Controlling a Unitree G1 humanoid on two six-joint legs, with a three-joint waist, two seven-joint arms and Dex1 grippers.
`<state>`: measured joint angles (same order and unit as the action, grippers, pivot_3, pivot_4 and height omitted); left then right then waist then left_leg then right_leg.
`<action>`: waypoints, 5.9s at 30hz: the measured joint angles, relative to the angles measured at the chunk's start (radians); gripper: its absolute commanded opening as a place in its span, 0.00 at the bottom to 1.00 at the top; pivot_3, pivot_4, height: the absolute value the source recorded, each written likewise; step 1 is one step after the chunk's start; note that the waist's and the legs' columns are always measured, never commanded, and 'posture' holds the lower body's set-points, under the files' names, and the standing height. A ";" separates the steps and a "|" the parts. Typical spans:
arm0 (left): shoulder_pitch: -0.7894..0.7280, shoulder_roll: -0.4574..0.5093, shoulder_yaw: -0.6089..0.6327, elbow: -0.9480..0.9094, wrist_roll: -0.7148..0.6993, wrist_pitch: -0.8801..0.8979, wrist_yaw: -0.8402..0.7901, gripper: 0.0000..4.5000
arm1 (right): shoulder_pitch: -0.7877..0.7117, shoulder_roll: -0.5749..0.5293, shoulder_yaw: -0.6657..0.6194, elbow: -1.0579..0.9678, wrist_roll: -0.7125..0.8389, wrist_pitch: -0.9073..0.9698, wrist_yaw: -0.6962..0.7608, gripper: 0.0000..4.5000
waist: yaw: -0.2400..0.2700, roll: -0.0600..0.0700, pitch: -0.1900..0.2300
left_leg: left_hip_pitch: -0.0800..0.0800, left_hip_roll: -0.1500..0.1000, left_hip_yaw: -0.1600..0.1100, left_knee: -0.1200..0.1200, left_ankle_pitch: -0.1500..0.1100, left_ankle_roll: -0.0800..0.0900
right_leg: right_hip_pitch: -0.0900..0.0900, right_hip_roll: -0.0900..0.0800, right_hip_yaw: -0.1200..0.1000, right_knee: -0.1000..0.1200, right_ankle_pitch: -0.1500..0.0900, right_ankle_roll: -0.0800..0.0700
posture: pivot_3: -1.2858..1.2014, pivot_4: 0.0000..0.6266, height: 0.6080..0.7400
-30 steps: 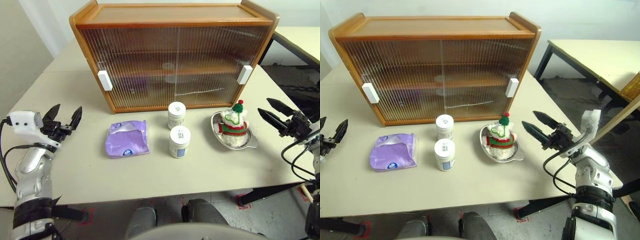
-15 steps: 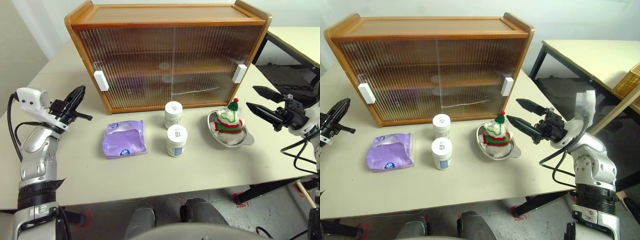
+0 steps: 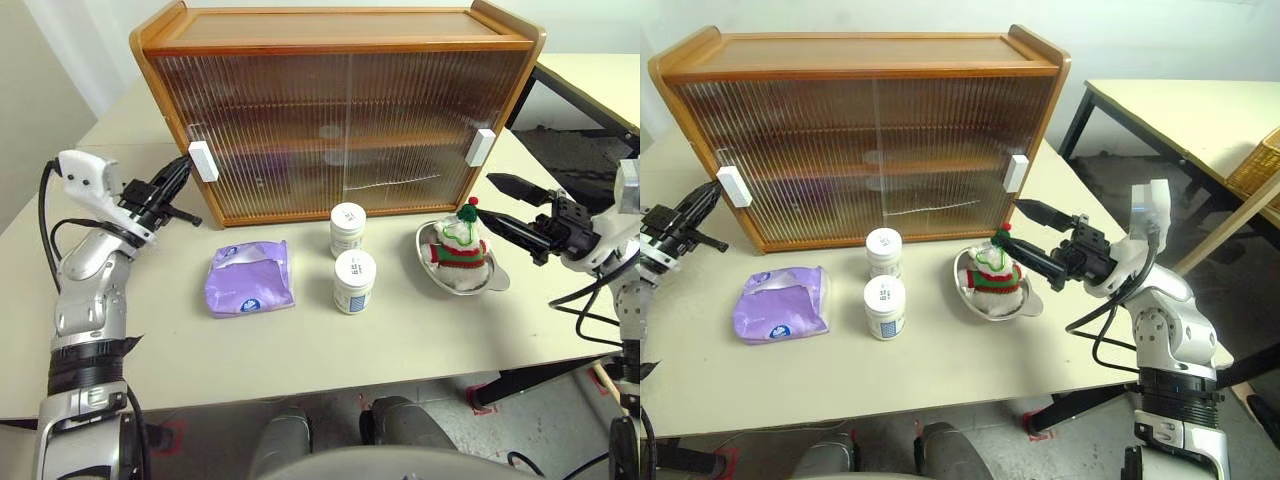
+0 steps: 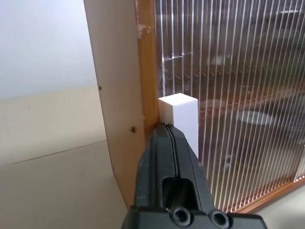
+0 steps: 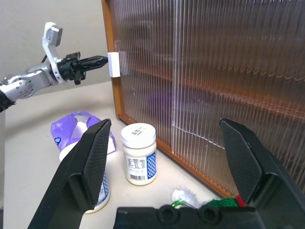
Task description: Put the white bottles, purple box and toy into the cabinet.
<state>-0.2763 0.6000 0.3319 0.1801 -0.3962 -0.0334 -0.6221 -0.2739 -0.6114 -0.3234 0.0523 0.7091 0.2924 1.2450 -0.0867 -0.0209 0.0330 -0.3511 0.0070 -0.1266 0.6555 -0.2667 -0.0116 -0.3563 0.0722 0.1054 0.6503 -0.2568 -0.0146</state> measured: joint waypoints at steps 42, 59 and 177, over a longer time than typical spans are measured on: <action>-0.245 -0.149 -0.197 0.248 0.105 -0.097 -0.138 0.01 | -0.020 -0.046 -0.010 0.063 -0.003 -0.065 0.007 1.00 | -0.021 0.001 -0.001 | -0.007 -0.002 0.001 0.012 -0.002 0.004 | 0.000 0.002 0.000 -0.001 0.005 0.010 | 0.43 0.00 1.00; -0.318 -0.195 -0.293 0.303 0.163 -0.112 -0.183 0.01 | -0.024 -0.027 0.025 -0.005 0.039 0.034 0.020 1.00 | -0.038 0.002 -0.002 | -0.013 -0.004 0.001 0.023 -0.004 0.009 | -0.001 0.001 0.001 -0.002 0.007 0.014 | 0.42 0.00 1.00; -0.455 -0.272 0.125 -0.085 -0.451 0.694 0.617 0.01 | -0.117 0.076 0.147 0.069 -0.045 -0.041 0.096 1.00 | -0.014 0.004 -0.005 | 0.004 0.000 0.021 0.015 -0.005 0.009 | 0.004 0.005 0.019 0.000 0.006 0.010 | 0.44 0.00 1.00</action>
<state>-0.7317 0.3284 0.4565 0.0951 -0.8468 0.6606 -0.0053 -0.3906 -0.5350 -0.1763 0.1210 0.6639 0.2510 1.3408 -0.1002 -0.0171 0.0277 -0.3469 0.0065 -0.1052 0.6701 -0.2717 -0.0023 -0.3525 0.0769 0.1248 0.6499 -0.2505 -0.0046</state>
